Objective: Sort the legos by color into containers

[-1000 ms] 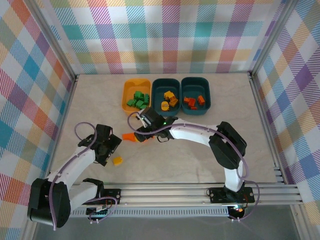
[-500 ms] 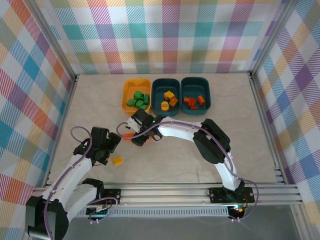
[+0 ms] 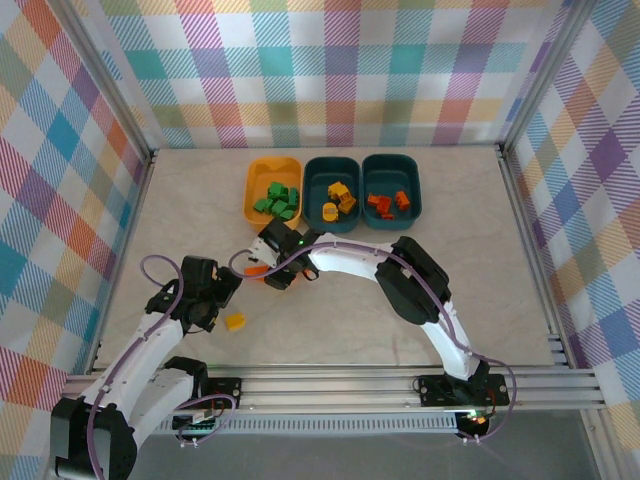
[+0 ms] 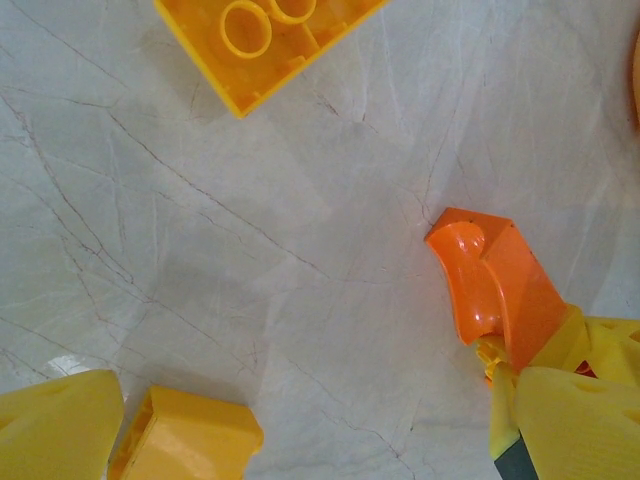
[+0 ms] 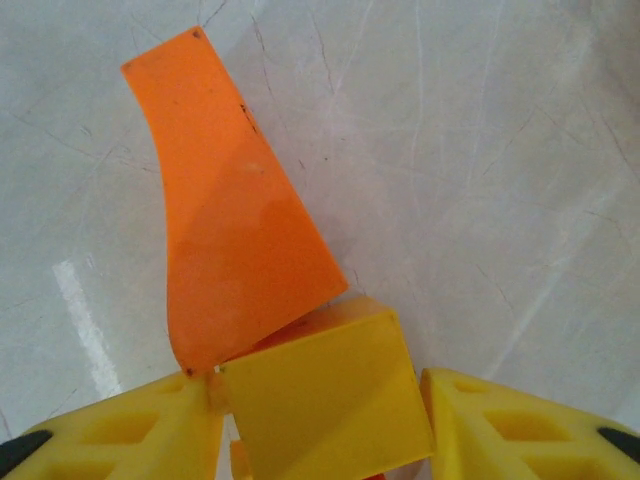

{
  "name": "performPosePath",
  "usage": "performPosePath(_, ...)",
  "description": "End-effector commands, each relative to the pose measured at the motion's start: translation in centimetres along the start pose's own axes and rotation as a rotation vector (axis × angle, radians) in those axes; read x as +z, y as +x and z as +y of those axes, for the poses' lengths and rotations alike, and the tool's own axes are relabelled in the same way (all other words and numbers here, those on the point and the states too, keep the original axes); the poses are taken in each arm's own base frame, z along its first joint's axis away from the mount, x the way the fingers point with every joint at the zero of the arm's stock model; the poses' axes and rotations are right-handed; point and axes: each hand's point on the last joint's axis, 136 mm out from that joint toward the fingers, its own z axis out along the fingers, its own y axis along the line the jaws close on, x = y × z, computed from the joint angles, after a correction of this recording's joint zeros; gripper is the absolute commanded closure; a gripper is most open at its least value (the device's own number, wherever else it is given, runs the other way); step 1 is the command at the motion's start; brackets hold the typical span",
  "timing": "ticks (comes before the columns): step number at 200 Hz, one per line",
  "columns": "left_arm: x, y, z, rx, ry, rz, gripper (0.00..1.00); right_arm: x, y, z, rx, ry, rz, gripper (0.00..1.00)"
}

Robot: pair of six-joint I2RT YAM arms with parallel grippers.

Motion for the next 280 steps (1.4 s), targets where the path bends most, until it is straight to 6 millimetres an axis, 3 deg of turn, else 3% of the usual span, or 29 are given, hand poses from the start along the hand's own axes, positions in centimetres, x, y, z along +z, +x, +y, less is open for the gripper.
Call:
performPosePath(1, 0.0, -0.2, 1.2, 0.016, -0.044, -0.012, 0.0, 0.0, 0.3, 0.3, -0.015, -0.006, 0.015, 0.49)
performPosePath(47, 0.1, -0.1, 1.2, 0.022, -0.044, -0.008, 0.0, -1.3, -0.8, -0.2, 0.023, 0.014, -0.044, 0.57)
performPosePath(109, -0.1, 0.2, 1.0, 0.029, -0.028, 0.008, 0.0, -7.5, -3.8, -3.8, 0.202, 0.018, -0.281, 0.61)
performPosePath(126, 0.0, 0.3, 1.0, 0.03, -0.025, 0.016, 0.0, -9.0, -3.8, -6.2, 0.255, 0.072, -0.32, 0.61)
performPosePath(151, 0.1, 0.8, 0.9, 0.028, -0.012, 0.037, 0.0, -10.7, -2.6, -12.4, 0.415, 0.217, -0.337, 0.61)
performPosePath(167, 0.4, 1.1, 0.9, 0.025, -0.002, 0.054, 0.0, -10.8, -0.7, -16.5, 0.523, 0.291, -0.299, 0.61)
performPosePath(192, 0.7, 1.4, 1.0, 0.025, -0.003, 0.072, 0.0, -8.9, 2.7, -20.9, 0.624, 0.353, -0.178, 0.62)
performPosePath(220, 0.6, 1.5, 0.8, 0.047, -0.005, 0.085, 0.0, -7.7, 4.5, -23.4, 0.636, 0.341, -0.105, 0.57)
performPosePath(236, 0.1, 1.3, 0.4, 0.075, -0.006, 0.083, 0.0, -8.0, 4.7, -24.2, 0.632, 0.369, -0.093, 0.39)
performPosePath(256, -0.3, 0.9, -0.1, 0.107, -0.007, 0.072, 0.0, -9.6, 3.6, -24.3, 0.63, 0.371, -0.148, 0.29)
performPosePath(280, -0.4, 0.8, -0.4, 0.115, -0.003, 0.071, 0.0, -13.8, 2.4, -24.1, 0.652, 0.451, -0.231, 0.24)
